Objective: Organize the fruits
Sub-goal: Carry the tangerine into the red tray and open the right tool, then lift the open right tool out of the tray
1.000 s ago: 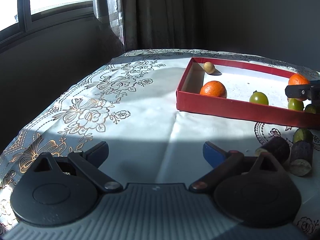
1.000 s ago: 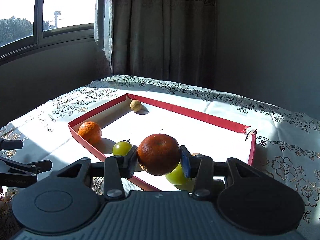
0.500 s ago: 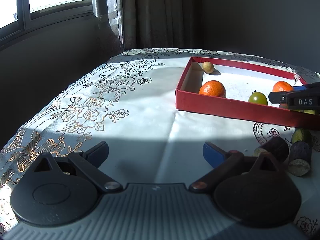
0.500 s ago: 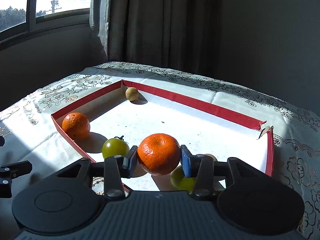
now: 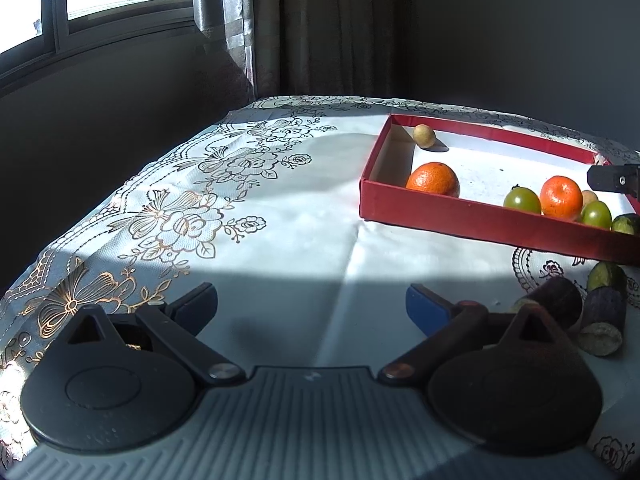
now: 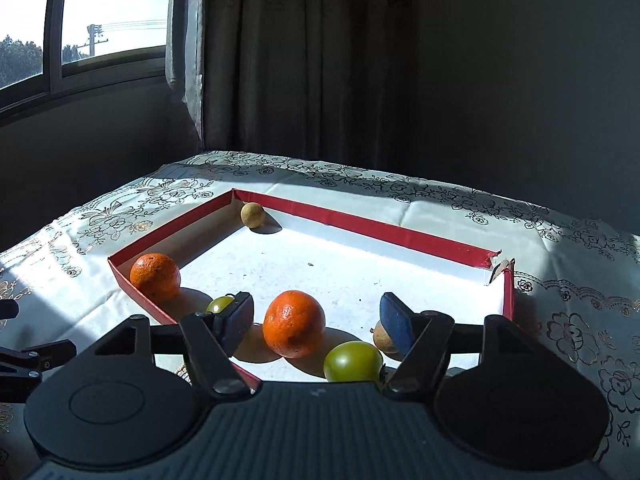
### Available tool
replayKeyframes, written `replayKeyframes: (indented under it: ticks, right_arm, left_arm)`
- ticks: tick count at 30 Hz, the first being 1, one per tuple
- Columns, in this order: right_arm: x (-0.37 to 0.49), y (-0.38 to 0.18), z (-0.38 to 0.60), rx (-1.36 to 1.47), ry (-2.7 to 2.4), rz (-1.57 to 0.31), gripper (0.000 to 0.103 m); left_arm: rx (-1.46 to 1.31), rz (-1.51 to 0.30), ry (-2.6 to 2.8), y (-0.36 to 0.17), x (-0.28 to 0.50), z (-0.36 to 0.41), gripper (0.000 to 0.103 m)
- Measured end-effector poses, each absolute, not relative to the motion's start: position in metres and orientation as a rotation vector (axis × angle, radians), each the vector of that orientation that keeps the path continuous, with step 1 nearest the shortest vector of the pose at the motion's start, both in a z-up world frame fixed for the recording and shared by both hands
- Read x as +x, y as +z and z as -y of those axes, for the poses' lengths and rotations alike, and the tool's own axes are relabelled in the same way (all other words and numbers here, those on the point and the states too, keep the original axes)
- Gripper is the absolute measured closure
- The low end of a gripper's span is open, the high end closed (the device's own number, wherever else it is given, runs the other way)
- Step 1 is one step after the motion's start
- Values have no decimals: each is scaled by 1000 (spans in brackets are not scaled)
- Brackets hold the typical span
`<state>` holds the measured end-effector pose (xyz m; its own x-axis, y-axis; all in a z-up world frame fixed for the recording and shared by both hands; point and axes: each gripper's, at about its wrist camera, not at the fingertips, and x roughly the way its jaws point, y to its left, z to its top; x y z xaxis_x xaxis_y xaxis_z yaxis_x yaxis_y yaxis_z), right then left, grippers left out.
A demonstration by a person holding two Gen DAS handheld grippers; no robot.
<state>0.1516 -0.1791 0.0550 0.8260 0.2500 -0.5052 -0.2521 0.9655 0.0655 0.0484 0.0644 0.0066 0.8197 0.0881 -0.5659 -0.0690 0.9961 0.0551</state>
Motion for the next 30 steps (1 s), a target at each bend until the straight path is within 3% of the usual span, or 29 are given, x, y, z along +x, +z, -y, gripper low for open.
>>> replayKeyframes:
  ticks: [12, 17, 20, 30]
  right_arm:
    - [80, 32, 258, 75, 169, -588, 30]
    - [81, 20, 275, 138, 137, -628, 30]
    - [84, 16, 274, 137, 140, -647, 23]
    - [87, 12, 278, 165, 144, -680, 23]
  left_arm:
    - [49, -602, 99, 7, 48, -63, 3]
    - [53, -601, 106, 7, 48, -63, 2]
    - [64, -601, 107, 7, 48, -61, 2]
    - [72, -586, 98, 8, 46, -60, 0]
